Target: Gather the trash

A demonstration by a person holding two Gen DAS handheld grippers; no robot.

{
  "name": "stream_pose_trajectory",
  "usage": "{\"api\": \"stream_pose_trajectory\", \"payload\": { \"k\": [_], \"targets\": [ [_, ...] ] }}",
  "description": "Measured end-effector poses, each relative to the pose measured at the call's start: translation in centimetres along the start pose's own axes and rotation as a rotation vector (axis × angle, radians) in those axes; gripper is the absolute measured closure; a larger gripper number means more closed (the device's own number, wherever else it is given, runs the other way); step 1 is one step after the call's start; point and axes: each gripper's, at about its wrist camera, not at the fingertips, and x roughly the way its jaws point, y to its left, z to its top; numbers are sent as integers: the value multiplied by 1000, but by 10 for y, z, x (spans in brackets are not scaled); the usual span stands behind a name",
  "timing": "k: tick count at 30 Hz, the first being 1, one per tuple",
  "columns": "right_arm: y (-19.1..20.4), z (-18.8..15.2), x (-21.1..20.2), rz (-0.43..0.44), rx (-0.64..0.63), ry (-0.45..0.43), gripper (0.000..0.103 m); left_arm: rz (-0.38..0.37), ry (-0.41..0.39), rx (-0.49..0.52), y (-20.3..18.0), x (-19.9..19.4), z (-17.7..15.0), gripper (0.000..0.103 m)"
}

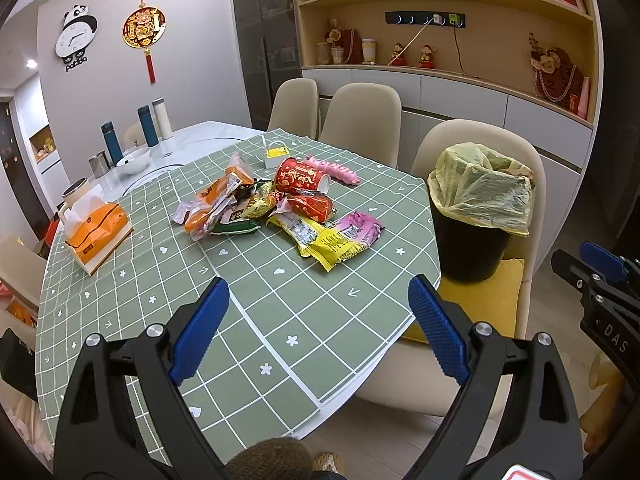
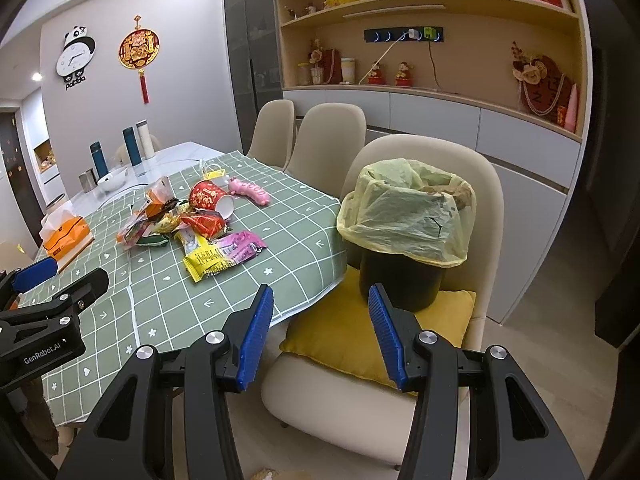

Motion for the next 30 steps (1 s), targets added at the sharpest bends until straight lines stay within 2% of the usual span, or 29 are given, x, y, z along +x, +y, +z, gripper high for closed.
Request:
{"api": "stream_pose_trajectory", "payload": {
  "k": [30],
  "targets": [
    [-1, 1, -2, -20, 9, -7, 56, -15, 1, 5, 0, 2, -1, 16]
  ]
}}
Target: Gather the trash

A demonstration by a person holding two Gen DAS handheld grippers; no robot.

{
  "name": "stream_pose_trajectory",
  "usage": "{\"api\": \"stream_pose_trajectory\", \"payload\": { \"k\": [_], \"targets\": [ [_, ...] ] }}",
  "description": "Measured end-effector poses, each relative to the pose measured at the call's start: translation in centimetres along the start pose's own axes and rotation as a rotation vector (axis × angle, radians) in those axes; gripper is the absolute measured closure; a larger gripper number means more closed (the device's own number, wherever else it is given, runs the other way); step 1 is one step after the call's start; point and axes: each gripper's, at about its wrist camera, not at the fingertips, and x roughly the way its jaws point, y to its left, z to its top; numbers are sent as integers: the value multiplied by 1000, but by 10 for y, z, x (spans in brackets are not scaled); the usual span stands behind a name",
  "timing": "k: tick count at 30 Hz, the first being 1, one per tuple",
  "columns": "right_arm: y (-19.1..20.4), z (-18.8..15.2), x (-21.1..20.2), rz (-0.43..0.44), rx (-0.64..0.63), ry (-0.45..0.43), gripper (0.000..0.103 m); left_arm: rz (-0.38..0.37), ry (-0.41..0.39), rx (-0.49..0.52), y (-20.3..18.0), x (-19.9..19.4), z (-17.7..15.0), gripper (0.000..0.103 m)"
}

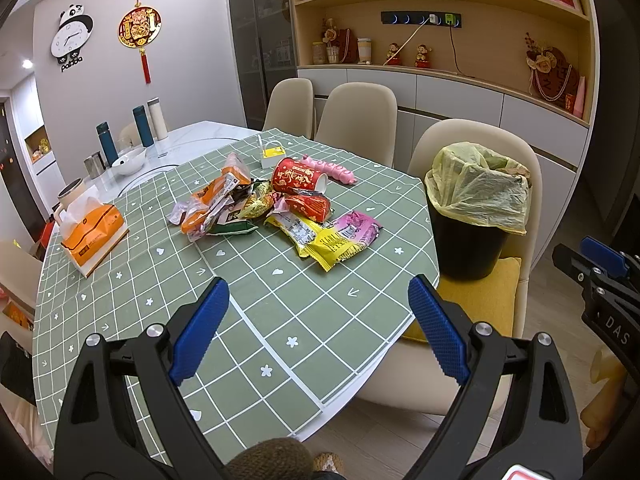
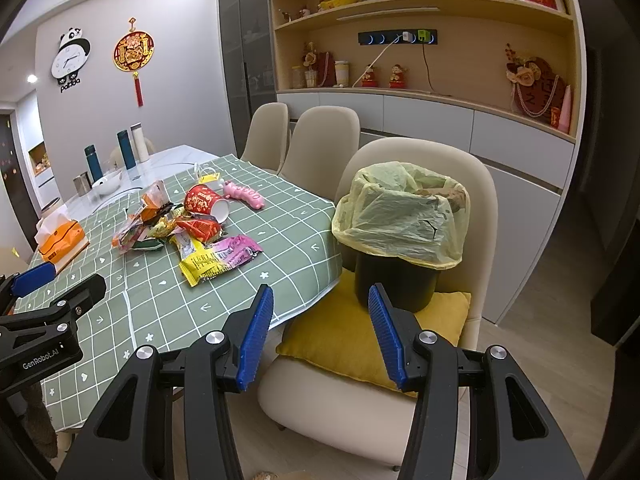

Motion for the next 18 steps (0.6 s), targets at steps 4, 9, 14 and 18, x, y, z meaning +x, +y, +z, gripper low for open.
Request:
{"api": "stream_pose_trajectory", "payload": {
  "k": [4, 9, 14, 18],
  "targets": [
    [0, 0, 1, -3, 4, 3, 56, -2, 0, -1, 2, 0, 0, 16],
    [2, 1, 1, -9, 2, 5, 56, -2, 2, -1, 2, 0, 0, 16],
    [2, 1, 3, -16, 4, 9, 56, -12, 0, 4, 3, 1, 1, 16],
    [3, 2, 4, -20, 4, 14, 56, -20, 3, 1, 6, 4, 2, 16]
  ]
}}
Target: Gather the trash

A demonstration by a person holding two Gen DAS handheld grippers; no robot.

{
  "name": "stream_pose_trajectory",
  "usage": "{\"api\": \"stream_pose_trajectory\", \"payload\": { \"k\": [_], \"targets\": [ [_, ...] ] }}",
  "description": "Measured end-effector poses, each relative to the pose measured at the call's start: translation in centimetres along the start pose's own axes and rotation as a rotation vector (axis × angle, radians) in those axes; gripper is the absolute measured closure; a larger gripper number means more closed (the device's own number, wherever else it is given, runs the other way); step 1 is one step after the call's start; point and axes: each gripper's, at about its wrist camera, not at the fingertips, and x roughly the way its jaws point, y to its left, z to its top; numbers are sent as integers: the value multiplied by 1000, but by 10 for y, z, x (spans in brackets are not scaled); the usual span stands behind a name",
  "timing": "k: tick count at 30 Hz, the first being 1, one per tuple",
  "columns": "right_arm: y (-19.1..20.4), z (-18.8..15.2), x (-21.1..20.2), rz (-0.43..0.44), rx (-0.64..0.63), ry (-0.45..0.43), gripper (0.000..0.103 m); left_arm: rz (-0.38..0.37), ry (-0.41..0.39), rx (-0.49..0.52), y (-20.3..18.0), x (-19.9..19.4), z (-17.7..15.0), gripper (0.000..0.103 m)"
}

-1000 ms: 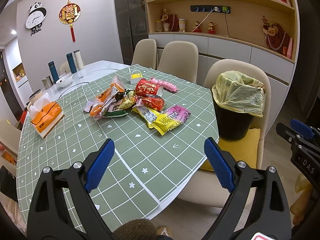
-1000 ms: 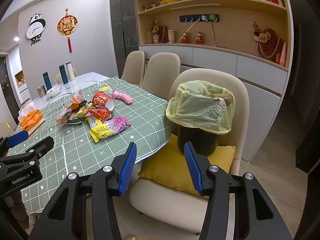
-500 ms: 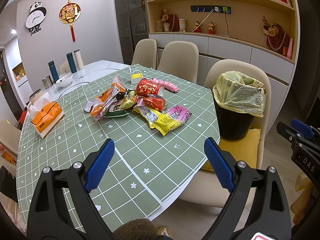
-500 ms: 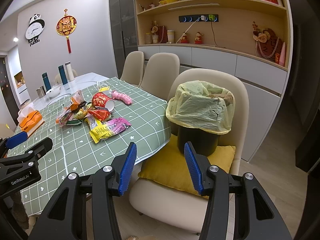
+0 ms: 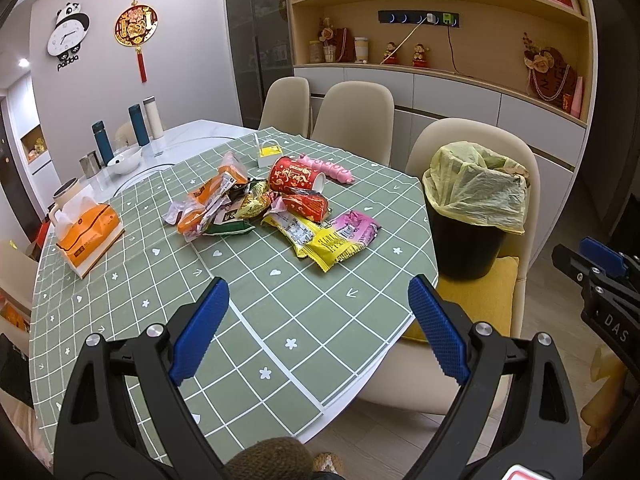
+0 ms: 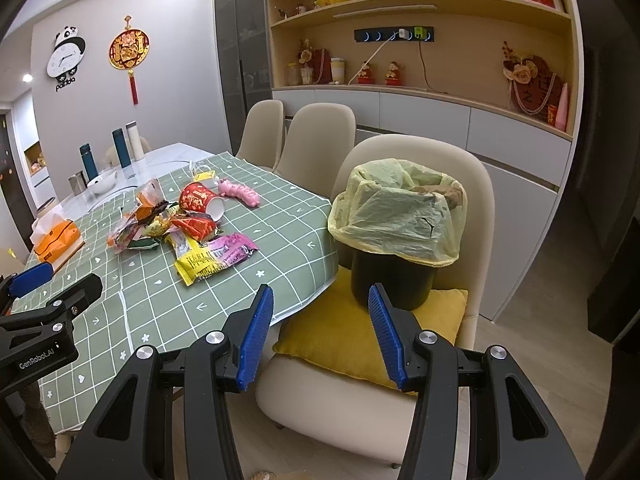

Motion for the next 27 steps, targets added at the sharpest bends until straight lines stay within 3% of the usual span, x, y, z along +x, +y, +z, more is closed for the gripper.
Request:
{"api": "stream_pose_trajectory", "payload": {
  "k": [18, 27],
  "targets": [
    [10, 9, 27, -29, -36, 29, 56, -47, 48, -35, 29, 36, 7, 16],
    [57, 26, 114, 132, -78, 165, 56, -45, 109, -50, 87, 89, 11, 16]
  ]
}}
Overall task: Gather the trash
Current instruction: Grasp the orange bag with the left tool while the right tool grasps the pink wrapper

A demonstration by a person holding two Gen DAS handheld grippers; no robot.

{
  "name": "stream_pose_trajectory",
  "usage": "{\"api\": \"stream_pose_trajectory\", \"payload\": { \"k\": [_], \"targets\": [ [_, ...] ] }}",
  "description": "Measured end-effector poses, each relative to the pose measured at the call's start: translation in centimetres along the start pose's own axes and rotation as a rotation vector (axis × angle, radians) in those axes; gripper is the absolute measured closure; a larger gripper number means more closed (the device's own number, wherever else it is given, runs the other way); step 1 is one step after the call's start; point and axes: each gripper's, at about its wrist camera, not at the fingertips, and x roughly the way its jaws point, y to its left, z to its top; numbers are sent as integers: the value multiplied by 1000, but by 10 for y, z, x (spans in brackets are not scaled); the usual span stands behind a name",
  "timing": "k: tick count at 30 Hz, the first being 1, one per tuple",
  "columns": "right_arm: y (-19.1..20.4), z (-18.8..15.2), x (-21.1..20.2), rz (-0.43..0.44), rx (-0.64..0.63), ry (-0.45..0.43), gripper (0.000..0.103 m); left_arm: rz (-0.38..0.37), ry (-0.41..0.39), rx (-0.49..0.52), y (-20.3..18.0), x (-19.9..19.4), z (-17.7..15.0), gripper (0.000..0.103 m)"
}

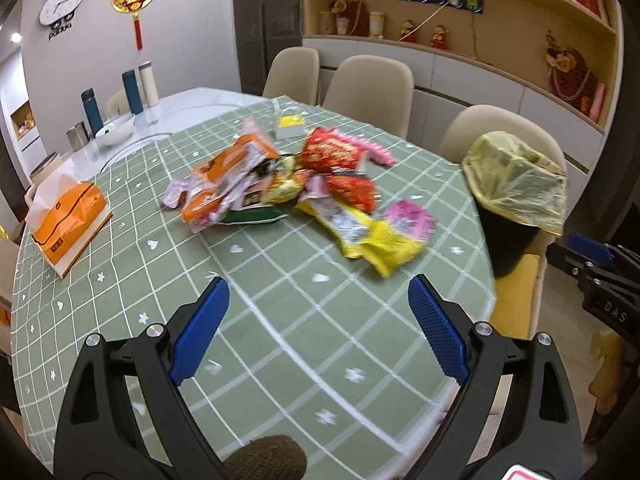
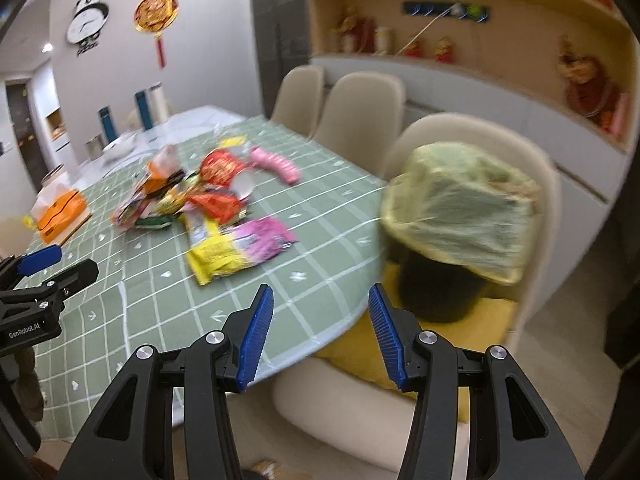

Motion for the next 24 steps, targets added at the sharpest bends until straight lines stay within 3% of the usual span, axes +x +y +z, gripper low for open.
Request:
{"api": "stream_pose_trajectory", "payload": {
  "k": [3, 10, 15, 19, 21, 24],
  "targets": [
    [16, 10, 31, 34, 36, 33, 56, -19, 24, -22, 26, 19, 5, 16],
    [44, 29, 116, 19, 147, 123, 56, -10, 49, -62, 69, 51, 15, 16],
    [45, 32, 156, 11, 221, 181, 56, -15, 70, -106, 98, 69, 20, 15],
    [51, 37, 166, -26, 200, 162, 57, -38, 113, -132, 116, 81, 21, 11],
    [55, 39, 169, -2, 169, 170, 77, -43, 118, -109, 119, 85, 20, 11],
    [55, 42, 167, 34, 155, 183, 83, -66, 144, -110, 125, 91, 21, 11]
  ]
}}
